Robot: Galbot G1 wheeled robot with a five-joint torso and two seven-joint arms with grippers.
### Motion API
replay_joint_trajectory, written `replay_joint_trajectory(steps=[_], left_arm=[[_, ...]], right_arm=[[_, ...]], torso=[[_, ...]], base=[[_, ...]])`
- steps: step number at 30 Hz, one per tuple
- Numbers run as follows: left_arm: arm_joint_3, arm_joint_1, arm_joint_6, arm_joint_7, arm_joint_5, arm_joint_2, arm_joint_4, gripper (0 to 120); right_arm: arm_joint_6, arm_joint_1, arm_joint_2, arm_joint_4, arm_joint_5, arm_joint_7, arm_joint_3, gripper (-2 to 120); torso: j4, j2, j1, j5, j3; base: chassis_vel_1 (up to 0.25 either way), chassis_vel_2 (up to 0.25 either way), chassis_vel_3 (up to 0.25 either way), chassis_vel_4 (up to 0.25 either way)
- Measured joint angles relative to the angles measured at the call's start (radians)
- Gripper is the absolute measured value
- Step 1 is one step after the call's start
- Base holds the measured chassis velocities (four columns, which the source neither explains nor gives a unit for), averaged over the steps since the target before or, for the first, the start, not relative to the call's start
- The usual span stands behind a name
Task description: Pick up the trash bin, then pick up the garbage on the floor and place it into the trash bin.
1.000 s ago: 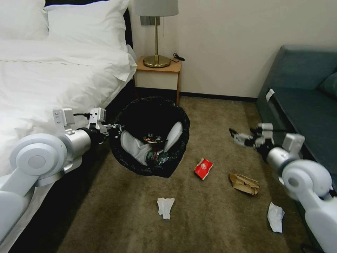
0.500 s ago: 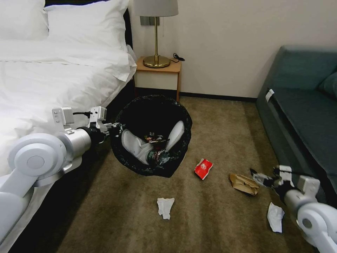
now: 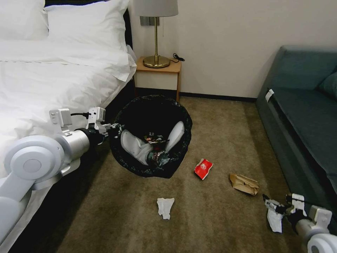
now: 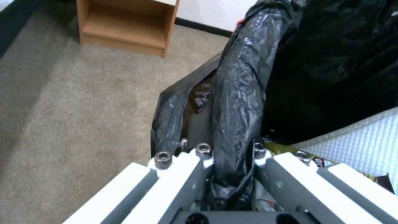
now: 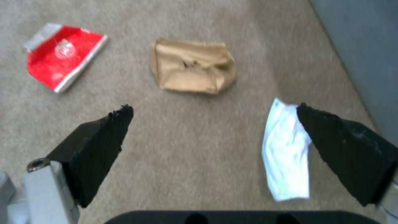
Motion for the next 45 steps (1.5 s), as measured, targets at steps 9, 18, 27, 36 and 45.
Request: replay_joint_trajectory(steps=[9,18,27,36,45], left_arm=[[-0.029,0.042,0.000,-0.004,-0.002,0.007,-0.031,1],[-0.030,0.040,0.000,-0.006,-0.007,0.015,-0.038,1],[-0.047,0.057,0.000,-0.005,-0.011,0.021,-0.043,1],[-0.058,0.064,0.000,-0.001,-0.016,0.025,-0.046,1],[-0.080,0.094,0.000,0.002,-0.015,0.030,-0.061,1]], right_arm=[[0.029,0.034,0.061,-0.087,-0.049,-0.036,-0.019,100],[0.039,0.096,0.071,-0.190,-0.076,-0.035,-0.047,100],[0.048,0.140,0.079,-0.278,-0.095,-0.030,-0.056,100],[0.052,0.145,0.073,-0.300,-0.101,-0.022,-0.040,100],[0.060,0.146,0.055,-0.335,-0.098,-0.030,-0.013,100]], torso=[[-0.0001,0.000,0.000,0.0000,0.000],[0.0000,0.000,0.000,0.0000,0.000],[0.0000,0.000,0.000,0.0001,0.000],[-0.0001,0.000,0.000,0.0001,0.000],[-0.0001,0.000,0.000,0.0001,0.000]], base=[[0.000,0.000,0.000,0.000],[0.000,0.000,0.000,0.000],[0.000,0.000,0.000,0.000],[0.000,0.000,0.000,0.000],[0.000,0.000,0.000,0.000]])
